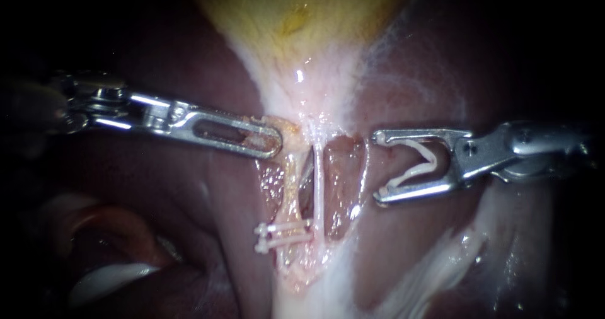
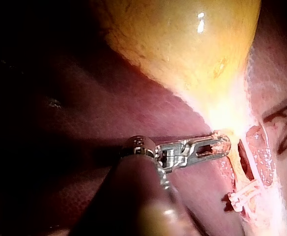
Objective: Clipping third clip left tube
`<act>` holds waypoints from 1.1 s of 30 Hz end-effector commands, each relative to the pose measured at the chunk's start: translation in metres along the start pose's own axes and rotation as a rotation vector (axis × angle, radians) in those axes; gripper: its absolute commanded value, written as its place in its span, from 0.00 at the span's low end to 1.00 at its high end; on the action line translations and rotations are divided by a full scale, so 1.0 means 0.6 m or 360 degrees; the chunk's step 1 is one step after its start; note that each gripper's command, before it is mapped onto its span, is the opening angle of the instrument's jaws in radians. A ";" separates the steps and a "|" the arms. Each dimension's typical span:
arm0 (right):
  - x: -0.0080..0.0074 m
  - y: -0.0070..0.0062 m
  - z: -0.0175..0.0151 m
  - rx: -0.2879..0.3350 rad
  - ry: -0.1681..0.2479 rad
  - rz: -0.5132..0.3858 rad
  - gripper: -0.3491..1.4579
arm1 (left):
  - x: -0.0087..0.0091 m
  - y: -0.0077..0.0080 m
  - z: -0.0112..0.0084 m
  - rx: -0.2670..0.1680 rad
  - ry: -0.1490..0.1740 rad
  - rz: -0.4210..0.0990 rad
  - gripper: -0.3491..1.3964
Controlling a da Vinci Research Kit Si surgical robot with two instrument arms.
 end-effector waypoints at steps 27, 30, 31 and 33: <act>-0.0014 -0.0016 0.0076 0.0009 -0.0003 -0.0020 0.47 | -0.0036 -0.0117 -0.0078 0.0019 -0.0011 -0.0055 0.00; -0.0024 -0.0013 0.0111 0.0000 -0.0015 0.0000 0.47 | -0.0036 -0.0117 -0.0078 0.0019 -0.0011 -0.0055 0.00; -0.0028 -0.0012 0.0122 0.0000 -0.0015 0.0006 0.47 | -0.0036 -0.0118 -0.0077 0.0019 -0.0011 -0.0055 0.00; -0.0038 -0.0011 0.0143 -0.0003 -0.0021 0.0017 0.47 | -0.0036 -0.0119 -0.0077 0.0018 -0.0012 -0.0055 0.00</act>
